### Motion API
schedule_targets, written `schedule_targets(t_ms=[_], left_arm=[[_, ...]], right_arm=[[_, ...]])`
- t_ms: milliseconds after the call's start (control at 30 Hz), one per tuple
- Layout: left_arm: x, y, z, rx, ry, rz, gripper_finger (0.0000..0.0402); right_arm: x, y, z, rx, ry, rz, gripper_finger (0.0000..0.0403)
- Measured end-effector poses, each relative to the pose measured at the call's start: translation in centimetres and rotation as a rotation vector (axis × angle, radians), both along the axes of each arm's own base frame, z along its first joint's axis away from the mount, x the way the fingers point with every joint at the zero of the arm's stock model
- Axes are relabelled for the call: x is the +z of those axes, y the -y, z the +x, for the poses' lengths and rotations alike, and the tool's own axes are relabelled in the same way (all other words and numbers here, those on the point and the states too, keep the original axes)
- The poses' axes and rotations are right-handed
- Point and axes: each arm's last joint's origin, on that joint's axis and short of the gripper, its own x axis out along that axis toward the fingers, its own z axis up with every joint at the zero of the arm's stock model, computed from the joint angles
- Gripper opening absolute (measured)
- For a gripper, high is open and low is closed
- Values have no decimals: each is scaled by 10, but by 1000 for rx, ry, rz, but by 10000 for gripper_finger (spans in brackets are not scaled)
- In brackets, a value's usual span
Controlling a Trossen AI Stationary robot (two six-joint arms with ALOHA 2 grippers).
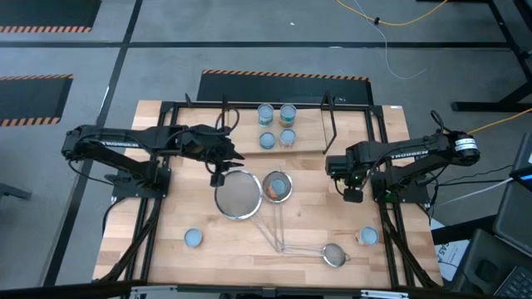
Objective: Pick and place cans onto a shelf
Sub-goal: Put the canned mixed fruits on the shelf
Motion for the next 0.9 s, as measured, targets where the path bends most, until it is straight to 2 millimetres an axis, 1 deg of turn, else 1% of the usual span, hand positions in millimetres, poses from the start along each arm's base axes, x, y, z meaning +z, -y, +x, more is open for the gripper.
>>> schedule_targets(t_ms=[100,167,233,333,433,567,700,800,900], left_arm=[[3,6,-14,-12,1,8,82],[-2,10,-24,-31,27,9,82],[-15,13,-34,-42,56,-2,82],[-43,17,-48,-43,113,-41,82],[-67,18,-60,-43,185,-67,82],[-90,18,-68,-46,281,-74,82],[-107,17,-72,-46,337,-78,82],[-115,17,-73,-51,356,-80,82],[-117,17,-73,-51,354,-81,82]], right_arm=[[0,-2,1,-53,10,49,7],[-1,-3,3,-65,20,81,7],[-1,-3,4,-82,31,98,8],[-1,-4,8,-109,66,125,8],[8,-5,14,-133,101,151,9],[28,-5,25,-151,177,157,9],[58,-5,37,-149,282,165,9],[84,-5,44,-171,369,173,9],[110,-4,49,-205,457,168,9]])
